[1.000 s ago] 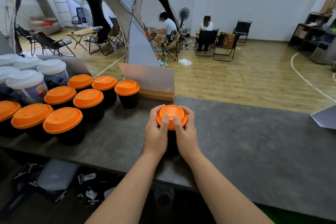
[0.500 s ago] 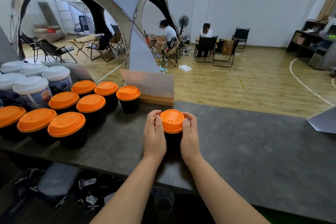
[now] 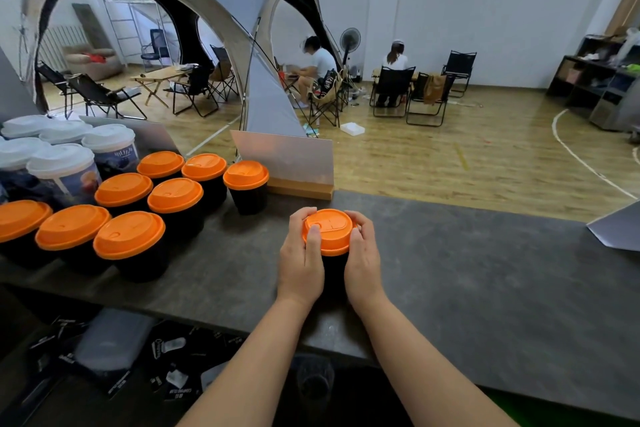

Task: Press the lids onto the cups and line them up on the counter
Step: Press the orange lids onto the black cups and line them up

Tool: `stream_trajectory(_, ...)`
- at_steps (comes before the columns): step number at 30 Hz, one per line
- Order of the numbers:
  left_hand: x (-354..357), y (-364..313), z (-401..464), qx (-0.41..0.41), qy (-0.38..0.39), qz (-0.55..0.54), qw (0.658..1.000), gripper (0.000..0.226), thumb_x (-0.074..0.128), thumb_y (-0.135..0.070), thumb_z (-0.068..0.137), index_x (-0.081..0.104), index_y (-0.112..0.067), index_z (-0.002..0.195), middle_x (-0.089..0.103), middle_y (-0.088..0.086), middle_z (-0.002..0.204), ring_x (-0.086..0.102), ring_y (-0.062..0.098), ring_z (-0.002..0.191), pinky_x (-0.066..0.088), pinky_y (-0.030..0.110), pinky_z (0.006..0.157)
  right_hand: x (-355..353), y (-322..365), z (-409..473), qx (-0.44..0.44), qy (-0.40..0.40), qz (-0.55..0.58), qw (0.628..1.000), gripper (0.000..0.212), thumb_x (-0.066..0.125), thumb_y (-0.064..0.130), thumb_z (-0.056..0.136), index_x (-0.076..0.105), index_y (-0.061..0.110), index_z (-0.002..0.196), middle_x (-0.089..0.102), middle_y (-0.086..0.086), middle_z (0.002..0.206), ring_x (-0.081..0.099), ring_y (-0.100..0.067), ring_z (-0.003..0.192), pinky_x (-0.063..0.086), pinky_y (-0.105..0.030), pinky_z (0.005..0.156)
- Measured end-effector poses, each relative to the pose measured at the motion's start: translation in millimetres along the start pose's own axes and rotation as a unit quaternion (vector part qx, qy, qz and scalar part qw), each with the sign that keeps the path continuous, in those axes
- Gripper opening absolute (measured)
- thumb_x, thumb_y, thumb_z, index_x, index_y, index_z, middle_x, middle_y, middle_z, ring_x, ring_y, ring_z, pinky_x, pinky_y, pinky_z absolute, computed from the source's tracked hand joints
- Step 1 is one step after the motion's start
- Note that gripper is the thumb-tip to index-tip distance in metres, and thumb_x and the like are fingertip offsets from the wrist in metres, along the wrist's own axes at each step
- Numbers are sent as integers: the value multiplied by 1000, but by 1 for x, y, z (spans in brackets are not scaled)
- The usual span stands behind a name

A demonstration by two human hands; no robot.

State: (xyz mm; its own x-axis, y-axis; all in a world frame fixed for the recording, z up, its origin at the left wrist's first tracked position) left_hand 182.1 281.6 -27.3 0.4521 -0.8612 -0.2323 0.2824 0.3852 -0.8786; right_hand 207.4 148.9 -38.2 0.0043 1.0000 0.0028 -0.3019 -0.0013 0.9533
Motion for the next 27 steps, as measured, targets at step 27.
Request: stream_trajectory(27,-6,3,-3,-40,-24,54,997,47,26,-55,98,47,-31,132,57,-11,112,57,10,98,43,18,76,7,6,-4,-35,9,-108,994,47,29,54,88,35,38,132,54,9,117,55,-2,104,40,-5,78)
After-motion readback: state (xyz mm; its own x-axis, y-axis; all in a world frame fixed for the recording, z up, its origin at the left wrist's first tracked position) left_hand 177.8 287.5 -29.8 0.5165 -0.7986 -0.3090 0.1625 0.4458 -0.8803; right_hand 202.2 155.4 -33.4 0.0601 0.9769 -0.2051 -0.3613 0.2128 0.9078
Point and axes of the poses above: each hand's wrist, its own z-axis towards the middle knuckle, its own x-axis out of the palm, y = z × x, the point moved 10 cm from there along z, towards the middle knuckle
